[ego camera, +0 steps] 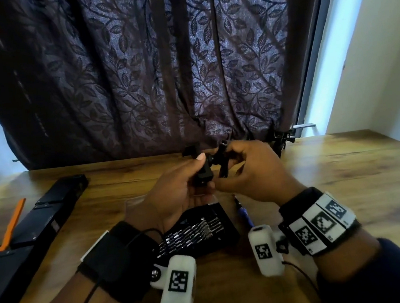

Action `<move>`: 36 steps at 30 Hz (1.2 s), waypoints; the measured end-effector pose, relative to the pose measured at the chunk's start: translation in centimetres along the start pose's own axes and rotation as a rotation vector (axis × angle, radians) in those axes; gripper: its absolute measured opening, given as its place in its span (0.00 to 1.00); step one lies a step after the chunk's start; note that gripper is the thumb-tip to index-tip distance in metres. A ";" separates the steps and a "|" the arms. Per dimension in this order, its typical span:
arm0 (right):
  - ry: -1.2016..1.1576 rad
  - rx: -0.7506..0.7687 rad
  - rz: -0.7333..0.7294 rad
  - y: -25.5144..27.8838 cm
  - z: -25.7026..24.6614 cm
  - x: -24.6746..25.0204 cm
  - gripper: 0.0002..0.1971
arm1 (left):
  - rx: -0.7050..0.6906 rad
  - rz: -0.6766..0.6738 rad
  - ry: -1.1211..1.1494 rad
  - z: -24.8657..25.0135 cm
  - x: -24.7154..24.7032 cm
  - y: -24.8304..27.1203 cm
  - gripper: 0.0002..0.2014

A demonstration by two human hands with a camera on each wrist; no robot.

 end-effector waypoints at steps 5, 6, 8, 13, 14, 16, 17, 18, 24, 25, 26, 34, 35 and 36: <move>0.075 -0.271 -0.034 -0.3 6.5 1.7 0.20 | 0.095 0.019 -0.245 -0.9 0.6 0.3 0.20; 0.063 -0.338 -0.033 -0.3 8.0 1.9 0.21 | 0.097 0.022 -0.266 -0.9 0.7 0.3 0.22; 0.036 -0.444 -0.036 0.1 10.5 2.5 0.20 | 0.095 0.024 -0.298 -0.7 0.9 0.2 0.25; 0.082 -0.583 -0.126 0.8 13.1 2.8 0.18 | 0.089 0.049 -0.313 -0.3 1.5 0.0 0.19; 0.099 -0.607 -0.149 0.9 13.3 2.8 0.18 | 0.085 0.055 -0.321 0.0 1.7 0.0 0.17; 0.123 -0.639 -0.176 1.0 13.7 2.6 0.20 | 0.080 0.079 -0.364 0.5 2.4 0.0 0.15; 0.128 -0.648 -0.181 1.0 13.8 2.7 0.21 | 0.078 0.088 -0.387 0.8 2.7 0.0 0.14; 0.127 -0.653 -0.191 1.0 13.9 2.5 0.22 | 0.082 0.100 -0.402 0.9 3.1 0.1 0.14; 0.131 -0.723 -0.188 1.0 14.5 2.3 0.36 | 0.135 0.100 -0.484 1.6 4.6 0.9 0.16; 0.148 -0.726 -0.164 1.0 14.1 2.7 0.38 | 0.143 0.099 -0.492 1.7 4.8 1.1 0.16; 0.186 -0.716 -0.134 0.9 13.5 3.4 0.37 | 0.146 0.097 -0.500 2.0 4.9 1.3 0.16; 0.368 -0.505 -0.490 0.5 5.3 -2.2 0.14 | 0.200 0.041 -0.768 3.1 6.8 3.0 0.37; 0.389 -0.505 -0.542 0.6 5.2 -3.1 0.15 | 0.217 0.023 -0.787 3.0 6.9 3.0 0.39; 0.402 -0.503 -0.567 0.6 5.2 -3.5 0.15 | 0.232 0.007 -0.795 2.8 7.0 3.0 0.41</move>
Point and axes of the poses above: each hand's wrist, its own y-axis away from the middle knuckle, its own x-axis out of the back of the hand, z = x × y, the point moved 8 cm from there along -y, towards the middle knuckle, and after that the axes turned 11 degrees about -z, right-handed, at the moved point
